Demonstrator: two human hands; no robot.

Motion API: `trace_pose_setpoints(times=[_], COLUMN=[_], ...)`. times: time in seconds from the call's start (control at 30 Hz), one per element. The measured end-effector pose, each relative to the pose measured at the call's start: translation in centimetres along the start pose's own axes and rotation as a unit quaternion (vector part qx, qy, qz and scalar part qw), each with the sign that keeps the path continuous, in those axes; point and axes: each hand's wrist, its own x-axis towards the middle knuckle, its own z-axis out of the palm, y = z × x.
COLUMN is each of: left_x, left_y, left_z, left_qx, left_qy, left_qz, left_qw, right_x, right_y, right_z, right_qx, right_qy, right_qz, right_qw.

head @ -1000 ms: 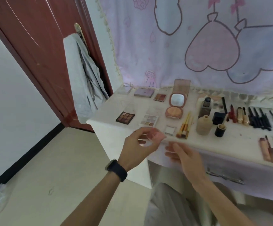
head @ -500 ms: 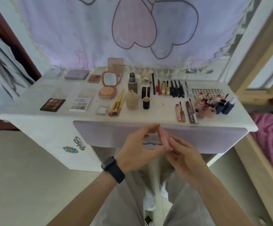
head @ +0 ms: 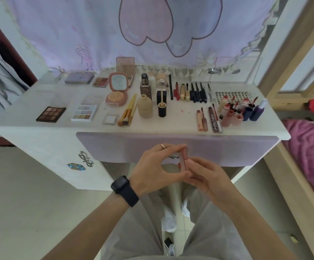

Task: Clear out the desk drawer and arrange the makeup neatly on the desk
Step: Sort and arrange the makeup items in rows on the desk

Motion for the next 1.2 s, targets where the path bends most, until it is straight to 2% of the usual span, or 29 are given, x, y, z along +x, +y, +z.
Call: trace_pose_setpoints(times=[0.1,0.2,0.3,0.4,0.5,0.63,0.87,1.03,1.1,1.2], left_x=[-0.2,-0.4,-0.7,-0.6,-0.6,-0.7,-0.8,-1.0,-1.1,-1.2], left_y=[0.0,0.4,0.8,1.0,1.2,1.5,1.3,1.3,1.3,1.3], left_z=[-0.2,-0.1,-0.2,-0.9,-1.6,-1.7,-1.8,-1.9,-1.9,-2.1], left_qx=[0.005,-0.052,-0.182,-0.294,-0.304,-0.294,-0.218,-0.116,-0.088,-0.121], left_qy=[-0.012,0.005,-0.005,-0.017,-0.026,-0.017,0.011,0.018,0.01,-0.01], left_qz=[0.009,0.017,-0.052,-0.14,-0.133,-0.11,-0.055,0.008,0.024,-0.002], left_qw=[1.0,0.999,0.982,0.945,0.943,0.949,0.974,0.993,0.996,0.993], right_x=[-0.1,-0.2,-0.4,-0.6,-0.8,-0.6,-0.4,0.0,0.1,0.0], right_y=[-0.3,-0.6,-0.7,-0.8,-0.7,-0.7,-0.5,-1.2,-1.2,-1.2], right_z=[0.1,0.5,0.8,0.8,0.7,0.7,0.4,0.4,0.7,1.0], right_qx=[-0.041,-0.035,-0.045,-0.148,-0.2,-0.232,-0.197,-0.055,-0.076,-0.083], right_qy=[0.019,0.024,0.005,-0.005,-0.013,-0.016,-0.044,-0.077,-0.064,-0.046], right_qz=[-0.02,-0.037,-0.089,-0.177,-0.226,-0.247,-0.212,-0.051,-0.04,-0.059], right_qw=[0.999,0.998,0.995,0.973,0.953,0.94,0.956,0.994,0.994,0.994])
